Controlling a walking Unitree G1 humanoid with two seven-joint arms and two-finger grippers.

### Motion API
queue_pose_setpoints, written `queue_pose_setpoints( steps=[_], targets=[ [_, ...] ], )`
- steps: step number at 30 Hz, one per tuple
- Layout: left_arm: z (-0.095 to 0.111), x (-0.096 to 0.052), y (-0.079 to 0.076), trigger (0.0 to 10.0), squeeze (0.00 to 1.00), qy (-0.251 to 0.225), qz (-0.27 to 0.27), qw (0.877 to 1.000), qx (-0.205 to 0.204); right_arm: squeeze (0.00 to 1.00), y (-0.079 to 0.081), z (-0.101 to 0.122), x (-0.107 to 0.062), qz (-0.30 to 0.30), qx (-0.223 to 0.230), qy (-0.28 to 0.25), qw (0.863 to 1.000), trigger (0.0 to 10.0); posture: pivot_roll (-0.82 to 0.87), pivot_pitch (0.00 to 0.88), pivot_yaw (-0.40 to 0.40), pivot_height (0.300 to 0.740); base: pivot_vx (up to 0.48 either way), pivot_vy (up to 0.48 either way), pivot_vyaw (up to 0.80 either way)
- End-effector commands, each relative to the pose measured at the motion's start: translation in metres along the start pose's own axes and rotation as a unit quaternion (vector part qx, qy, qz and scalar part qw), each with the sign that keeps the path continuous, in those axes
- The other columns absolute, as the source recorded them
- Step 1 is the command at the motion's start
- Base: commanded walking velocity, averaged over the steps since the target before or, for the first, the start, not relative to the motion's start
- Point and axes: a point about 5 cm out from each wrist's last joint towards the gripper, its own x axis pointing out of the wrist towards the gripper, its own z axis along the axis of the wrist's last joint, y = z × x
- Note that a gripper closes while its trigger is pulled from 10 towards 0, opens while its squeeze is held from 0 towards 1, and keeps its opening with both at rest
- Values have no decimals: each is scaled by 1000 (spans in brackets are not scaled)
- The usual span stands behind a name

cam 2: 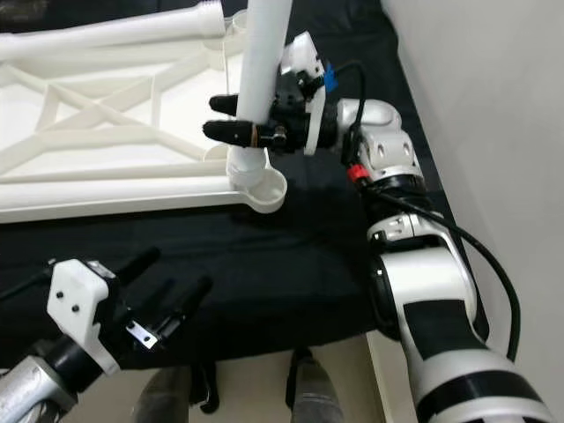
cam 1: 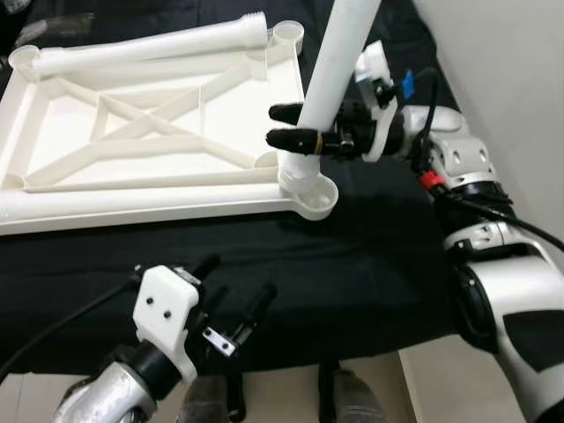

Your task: Building children table

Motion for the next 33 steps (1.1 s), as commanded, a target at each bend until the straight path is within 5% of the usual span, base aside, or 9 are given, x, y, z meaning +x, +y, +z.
queue_pose_setpoints(
  steps=[1,4,13,33],
  targets=[
    [0,-5,-1,10000,0,11,3,1000,5,0,0,-1,-5,4,-3,0,1000,10000,91,457,8,740,0,0,0],
    [1,-9,-4,10000,0,16,9,1000,12,0,-1,5,-25,11,-6,-10,1000,10000,103,468,12,740,0,0,0],
    [0,-12,-7,10000,0,21,-3,1000,10,0,7,8,-36,62,-35,20,997,10000,103,479,23,740,0,0,0],
    [-1,-8,-7,10000,0,16,0,1000,16,0,16,1,8,130,-86,120,981,10000,68,465,-5,740,0,0,0]
  ],
)
